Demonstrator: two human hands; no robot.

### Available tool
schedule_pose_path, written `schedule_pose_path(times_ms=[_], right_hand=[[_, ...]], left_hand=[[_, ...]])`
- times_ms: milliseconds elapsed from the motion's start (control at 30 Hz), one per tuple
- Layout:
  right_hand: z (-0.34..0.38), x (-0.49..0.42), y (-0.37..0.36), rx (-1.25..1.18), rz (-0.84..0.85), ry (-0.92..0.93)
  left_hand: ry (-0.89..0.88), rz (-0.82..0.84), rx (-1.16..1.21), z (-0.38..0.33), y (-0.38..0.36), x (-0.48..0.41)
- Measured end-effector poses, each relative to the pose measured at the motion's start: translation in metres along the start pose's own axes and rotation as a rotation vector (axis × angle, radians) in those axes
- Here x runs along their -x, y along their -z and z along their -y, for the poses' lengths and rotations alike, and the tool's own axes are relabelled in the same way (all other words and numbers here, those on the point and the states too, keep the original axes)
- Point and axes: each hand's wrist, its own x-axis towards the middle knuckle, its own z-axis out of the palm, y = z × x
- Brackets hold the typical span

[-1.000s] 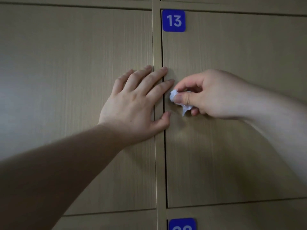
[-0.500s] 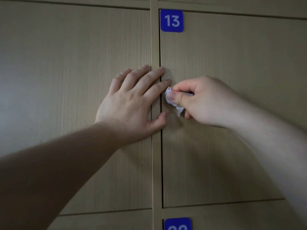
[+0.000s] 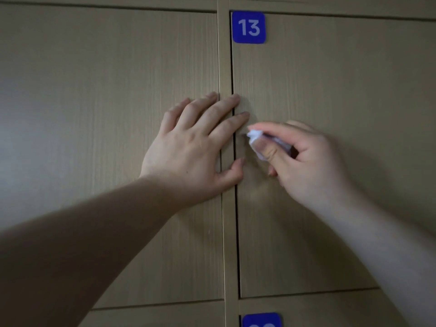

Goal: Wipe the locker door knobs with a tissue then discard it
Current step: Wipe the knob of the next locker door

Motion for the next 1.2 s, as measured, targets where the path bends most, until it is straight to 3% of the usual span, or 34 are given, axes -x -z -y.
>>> schedule_pose_path(times_ms=[167,433,567,767,1033,1200], right_hand=[[0.008,-0.018,0.012,0.216,0.208,0.048],[-0.005,-0.01,0.004,0.047,0.009,-0.016],[-0.007,-0.002,0.002,0.012,-0.091,0.058],[-0.007,-0.001,0.001,0.141,0.002,0.192],[0.008,-0.015,0.008,0.01,0.184,-0.09],[0.009,-0.019,0.011,-0.042,0.161,-0.169]], left_hand=[[0.003,-0.017,0.001,-0.001,-0.002,0.001],[-0.002,-0.013,0.0,-0.001,-0.002,0.0],[0.001,-0.007,-0.009,0.0,-0.001,0.0],[0.001,-0.004,-0.011,-0.001,-0.001,0.0],[-0.001,-0.011,-0.006,-0.002,0.0,-0.001],[0.002,0.001,0.0,-0.001,0.0,0.0]])
